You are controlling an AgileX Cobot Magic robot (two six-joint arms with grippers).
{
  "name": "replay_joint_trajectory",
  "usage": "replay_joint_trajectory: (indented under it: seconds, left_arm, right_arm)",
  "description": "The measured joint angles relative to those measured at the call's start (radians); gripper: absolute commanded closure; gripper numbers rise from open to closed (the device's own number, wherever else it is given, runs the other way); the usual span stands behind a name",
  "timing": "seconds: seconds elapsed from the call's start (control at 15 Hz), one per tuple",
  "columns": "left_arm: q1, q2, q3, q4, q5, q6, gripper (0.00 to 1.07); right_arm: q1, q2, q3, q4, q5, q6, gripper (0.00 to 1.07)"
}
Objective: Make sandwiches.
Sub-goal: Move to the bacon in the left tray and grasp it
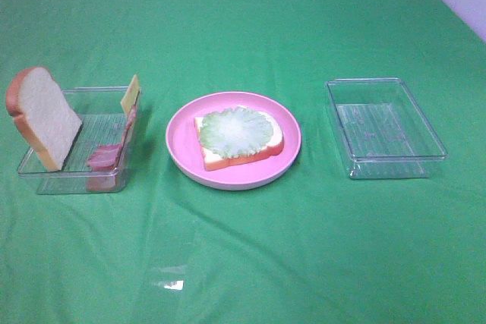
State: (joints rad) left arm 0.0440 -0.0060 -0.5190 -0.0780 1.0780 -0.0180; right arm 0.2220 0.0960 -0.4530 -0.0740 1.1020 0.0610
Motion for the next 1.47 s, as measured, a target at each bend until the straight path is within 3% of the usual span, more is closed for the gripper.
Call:
replay_joint_trajectory:
  seconds: [0.33,1.47]
  left_arm:
    - [0.0,0.0,0.0,0.0,0.0,0.0,0.09]
    - [0.0,0.0,0.0,0.0,0.0,0.0,0.09]
  right_arm:
    - [-0.155,-0.099,0.0,0.0,0.001,0.0,0.12]
    - [-0.169,-0.099,0.0,0.016,0.001,0.0,0.12]
